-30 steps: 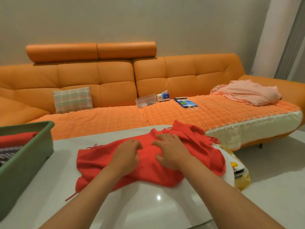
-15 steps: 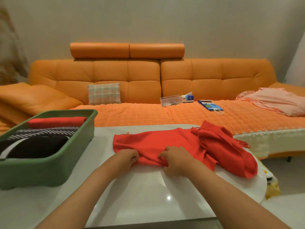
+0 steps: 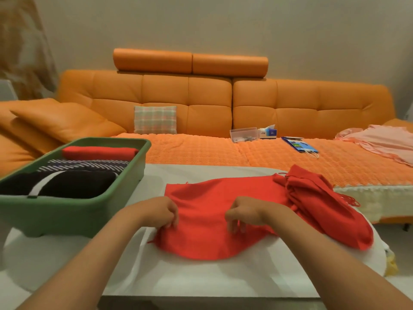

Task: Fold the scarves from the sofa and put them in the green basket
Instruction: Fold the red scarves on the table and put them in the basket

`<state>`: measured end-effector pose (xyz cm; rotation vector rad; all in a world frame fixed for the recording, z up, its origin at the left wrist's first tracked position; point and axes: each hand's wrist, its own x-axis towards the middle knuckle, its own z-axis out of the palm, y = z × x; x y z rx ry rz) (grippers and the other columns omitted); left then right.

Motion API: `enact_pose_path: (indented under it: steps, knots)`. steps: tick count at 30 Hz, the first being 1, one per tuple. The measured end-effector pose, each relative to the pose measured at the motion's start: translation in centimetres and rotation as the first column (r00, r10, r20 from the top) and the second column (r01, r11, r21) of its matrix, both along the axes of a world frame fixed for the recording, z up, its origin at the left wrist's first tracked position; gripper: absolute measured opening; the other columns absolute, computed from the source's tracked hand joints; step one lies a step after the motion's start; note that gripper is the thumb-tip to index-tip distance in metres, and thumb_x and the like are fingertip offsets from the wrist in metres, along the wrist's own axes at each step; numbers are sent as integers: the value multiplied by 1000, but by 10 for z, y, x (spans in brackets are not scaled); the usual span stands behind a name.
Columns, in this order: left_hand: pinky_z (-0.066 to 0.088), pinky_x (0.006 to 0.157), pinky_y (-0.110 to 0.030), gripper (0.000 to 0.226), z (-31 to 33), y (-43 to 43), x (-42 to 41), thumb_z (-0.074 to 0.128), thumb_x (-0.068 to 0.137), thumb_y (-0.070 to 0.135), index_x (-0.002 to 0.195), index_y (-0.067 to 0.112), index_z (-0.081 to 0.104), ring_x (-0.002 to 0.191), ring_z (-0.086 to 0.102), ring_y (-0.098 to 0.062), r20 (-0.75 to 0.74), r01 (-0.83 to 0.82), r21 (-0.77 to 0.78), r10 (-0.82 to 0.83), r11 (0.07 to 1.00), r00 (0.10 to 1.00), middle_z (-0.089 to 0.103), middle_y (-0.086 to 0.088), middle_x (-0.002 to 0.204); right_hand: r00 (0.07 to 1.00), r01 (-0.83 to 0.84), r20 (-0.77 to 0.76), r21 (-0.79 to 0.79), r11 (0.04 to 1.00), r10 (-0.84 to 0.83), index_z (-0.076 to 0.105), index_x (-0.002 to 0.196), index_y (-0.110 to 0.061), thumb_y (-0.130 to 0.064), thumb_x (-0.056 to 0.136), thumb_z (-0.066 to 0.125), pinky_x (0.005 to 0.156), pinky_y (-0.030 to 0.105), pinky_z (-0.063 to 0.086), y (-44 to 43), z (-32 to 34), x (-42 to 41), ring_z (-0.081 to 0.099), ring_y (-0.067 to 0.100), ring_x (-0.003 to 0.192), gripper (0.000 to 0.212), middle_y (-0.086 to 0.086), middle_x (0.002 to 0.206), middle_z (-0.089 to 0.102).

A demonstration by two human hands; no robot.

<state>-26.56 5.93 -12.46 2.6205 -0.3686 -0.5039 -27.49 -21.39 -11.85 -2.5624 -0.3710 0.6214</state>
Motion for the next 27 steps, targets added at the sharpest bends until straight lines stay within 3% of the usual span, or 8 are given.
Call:
enact_pose_path:
  steps: [3, 8, 11, 15, 20, 22, 25, 27]
  knots:
    - [45, 79, -27, 33, -19, 4, 27, 41, 89, 4, 105, 22, 64, 93, 59, -18, 387, -161, -58, 170, 985, 906, 65, 0, 104, 952, 85, 298, -18, 996, -76, 77, 84, -19, -25, 86, 53, 74, 31, 53, 16, -4, 13, 68, 18, 79, 25, -2, 85, 75]
    - [42, 101, -45, 47, -44, -4, 61, 53, 96, 33, 135, 10, 44, 125, 46, -35, 396, -367, 37, 324, 929, 859, 48, -14, 133, 826, 101, 558, -5, 995, -81, 67, 122, -27, -12, 91, 48, 97, 35, 47, 50, -20, 45, 58, 20, 118, 39, -3, 129, 62]
    - [46, 94, -41, 51, -45, -2, 76, 60, 85, 50, 125, 19, 56, 119, 52, -31, 419, -345, 177, 246, 922, 874, 58, -8, 126, 809, 98, 583, -8, 995, -75, 49, 143, -30, -10, 94, 44, 98, 38, 47, 69, -30, 67, 53, 23, 126, 53, -5, 147, 45]
    - [48, 91, -34, 27, -40, 2, 88, 63, 80, 35, 106, 30, 69, 107, 62, -23, 471, -288, -6, 256, 958, 844, 70, 6, 109, 790, 111, 607, -284, 952, 89, 33, 152, -31, -26, 93, 55, 110, 43, 31, 81, -40, 87, 34, 28, 140, 63, 1, 159, 29]
    - [44, 81, -41, 9, -23, -1, 79, 60, 70, 28, 69, 33, 53, 85, 52, -19, 751, 49, -225, 142, 973, 644, 57, 11, 80, 636, 106, 767, -195, 975, 84, 66, 102, -31, -33, 78, 64, 112, 49, 17, 72, -36, 92, 42, 26, 126, 24, -3, 127, 57]
    - [46, 80, -39, 12, -16, -2, 69, 66, 66, 24, 65, 29, 55, 86, 51, -17, 720, 183, -259, 63, 948, 691, 54, 9, 85, 619, 63, 776, -201, 978, 120, 63, 86, -32, -32, 71, 66, 105, 43, 25, 61, -26, 88, 49, 24, 112, 15, -6, 110, 60]
    - [50, 79, -31, 19, -15, -7, 48, 78, 73, 31, 62, 21, 66, 84, 61, -12, 347, 211, -338, -87, 917, 934, 63, 4, 92, 783, -37, 577, -332, 943, 234, 56, 72, -31, -42, 64, 66, 93, 35, 33, 47, -21, 76, 50, 19, 103, 17, -9, 106, 62]
    - [53, 77, -37, 25, -18, -10, 36, 69, 84, 39, 70, 19, 70, 73, 65, -15, 160, 170, -315, -125, 934, 979, 70, 0, 82, 894, -87, 384, -359, 929, 232, 58, 67, -27, -57, 57, 64, 90, 35, 43, 39, -23, 67, 56, 17, 98, 32, -9, 103, 65]
